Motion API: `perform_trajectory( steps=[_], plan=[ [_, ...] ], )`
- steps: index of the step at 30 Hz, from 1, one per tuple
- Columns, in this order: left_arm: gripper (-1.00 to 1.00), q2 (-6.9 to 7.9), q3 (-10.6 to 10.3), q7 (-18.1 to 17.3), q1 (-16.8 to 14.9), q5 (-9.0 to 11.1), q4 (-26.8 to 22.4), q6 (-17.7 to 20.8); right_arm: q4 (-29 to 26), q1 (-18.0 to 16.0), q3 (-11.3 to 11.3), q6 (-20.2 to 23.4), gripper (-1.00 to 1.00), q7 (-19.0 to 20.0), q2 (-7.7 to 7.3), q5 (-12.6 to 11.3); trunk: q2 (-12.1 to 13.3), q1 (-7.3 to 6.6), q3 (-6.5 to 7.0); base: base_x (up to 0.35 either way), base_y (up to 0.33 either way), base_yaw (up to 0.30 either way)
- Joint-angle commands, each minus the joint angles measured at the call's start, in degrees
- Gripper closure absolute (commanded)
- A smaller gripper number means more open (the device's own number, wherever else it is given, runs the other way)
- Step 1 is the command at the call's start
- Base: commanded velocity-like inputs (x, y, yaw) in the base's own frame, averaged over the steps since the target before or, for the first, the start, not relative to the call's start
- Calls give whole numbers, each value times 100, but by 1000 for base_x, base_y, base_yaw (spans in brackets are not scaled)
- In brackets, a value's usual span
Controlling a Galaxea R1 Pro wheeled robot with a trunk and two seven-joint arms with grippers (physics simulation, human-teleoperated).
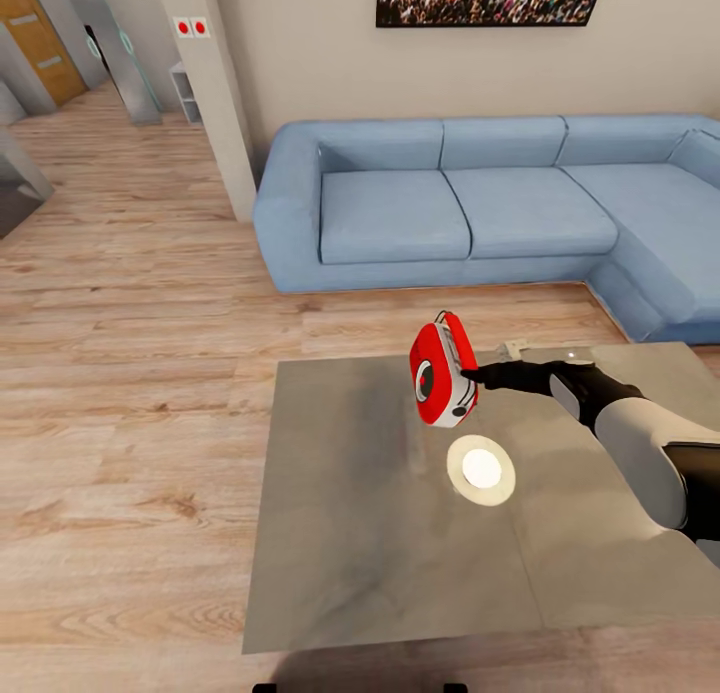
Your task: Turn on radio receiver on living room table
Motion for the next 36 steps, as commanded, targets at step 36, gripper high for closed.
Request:
perform_trajectory(
  steps=[36],
  plan=[
    [-100, 258, 17, -39, 0, 58, -471, 3, 6, -1, -68, -207, 100, 2323, -8, 733, 603, -330, 270, 0, 0, 0]
  ],
)
